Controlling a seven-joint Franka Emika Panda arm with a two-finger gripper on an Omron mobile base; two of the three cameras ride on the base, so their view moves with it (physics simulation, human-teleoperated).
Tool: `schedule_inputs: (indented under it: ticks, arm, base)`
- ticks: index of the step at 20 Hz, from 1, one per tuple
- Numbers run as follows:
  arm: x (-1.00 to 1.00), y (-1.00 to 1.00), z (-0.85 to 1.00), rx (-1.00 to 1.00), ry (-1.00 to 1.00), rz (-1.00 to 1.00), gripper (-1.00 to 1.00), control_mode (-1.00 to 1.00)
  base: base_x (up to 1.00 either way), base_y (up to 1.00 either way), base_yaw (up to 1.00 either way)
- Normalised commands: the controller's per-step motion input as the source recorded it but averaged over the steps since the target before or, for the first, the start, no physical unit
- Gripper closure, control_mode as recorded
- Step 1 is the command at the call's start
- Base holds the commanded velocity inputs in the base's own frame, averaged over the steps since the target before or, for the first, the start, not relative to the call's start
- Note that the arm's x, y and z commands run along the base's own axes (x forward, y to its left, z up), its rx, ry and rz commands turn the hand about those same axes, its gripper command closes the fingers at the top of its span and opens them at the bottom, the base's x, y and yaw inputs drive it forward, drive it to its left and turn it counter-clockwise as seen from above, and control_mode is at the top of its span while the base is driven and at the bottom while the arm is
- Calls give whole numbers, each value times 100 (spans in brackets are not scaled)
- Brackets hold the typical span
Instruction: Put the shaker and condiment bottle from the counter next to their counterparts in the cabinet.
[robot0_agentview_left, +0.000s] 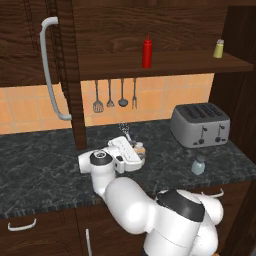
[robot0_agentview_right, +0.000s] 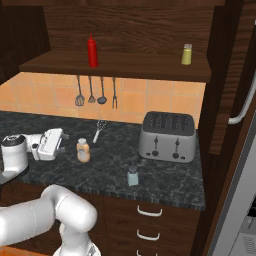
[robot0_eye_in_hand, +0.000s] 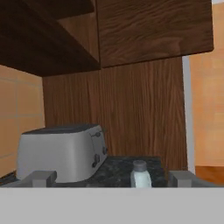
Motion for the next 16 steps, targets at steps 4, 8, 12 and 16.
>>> schedule_inputs:
  ticks: [4,8,12,16]
  arm:
    - [10,17,-46,0,0,-6,-100,-100]
    - [21,4,-33,1,0,-4,-100,-100]
    - [34,1,-28,2,0,-3,-100,-100]
    - [34,15,-26,0,0,-4,-100,-100]
  base:
    - [0,0,0]
    - [0,0,0]
    - [0,0,0]
    - [0,0,0]
